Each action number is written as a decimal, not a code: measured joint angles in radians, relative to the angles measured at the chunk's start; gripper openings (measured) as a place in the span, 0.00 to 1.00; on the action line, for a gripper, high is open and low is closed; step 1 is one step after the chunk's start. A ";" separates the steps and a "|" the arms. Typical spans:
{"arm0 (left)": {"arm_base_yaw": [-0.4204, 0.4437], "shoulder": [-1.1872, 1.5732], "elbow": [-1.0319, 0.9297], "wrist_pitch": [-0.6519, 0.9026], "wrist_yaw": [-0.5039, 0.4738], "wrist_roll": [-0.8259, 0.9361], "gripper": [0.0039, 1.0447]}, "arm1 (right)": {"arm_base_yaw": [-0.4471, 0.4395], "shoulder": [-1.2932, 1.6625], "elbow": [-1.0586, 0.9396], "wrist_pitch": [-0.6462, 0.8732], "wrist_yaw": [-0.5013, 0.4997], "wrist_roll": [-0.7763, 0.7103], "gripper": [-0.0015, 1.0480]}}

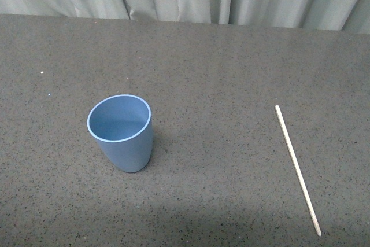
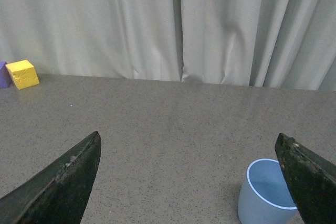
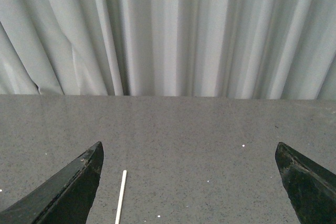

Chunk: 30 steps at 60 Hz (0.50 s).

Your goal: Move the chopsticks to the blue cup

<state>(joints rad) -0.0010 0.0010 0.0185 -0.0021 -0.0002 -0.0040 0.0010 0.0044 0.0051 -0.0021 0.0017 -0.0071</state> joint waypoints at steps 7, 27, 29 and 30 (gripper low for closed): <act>0.000 0.000 0.000 0.000 0.000 0.000 0.94 | 0.000 0.000 0.000 0.000 0.000 0.000 0.91; 0.000 0.000 0.000 0.000 0.000 0.000 0.94 | 0.000 0.000 0.000 0.000 0.000 0.000 0.91; 0.000 0.000 0.000 0.000 0.000 0.000 0.94 | 0.000 0.000 0.000 0.000 0.000 0.000 0.91; 0.000 0.000 0.000 0.000 0.000 0.000 0.94 | 0.000 0.000 0.000 0.000 0.000 0.000 0.91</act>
<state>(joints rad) -0.0010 0.0010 0.0185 -0.0021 -0.0002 -0.0040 0.0010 0.0044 0.0051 -0.0021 0.0013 -0.0067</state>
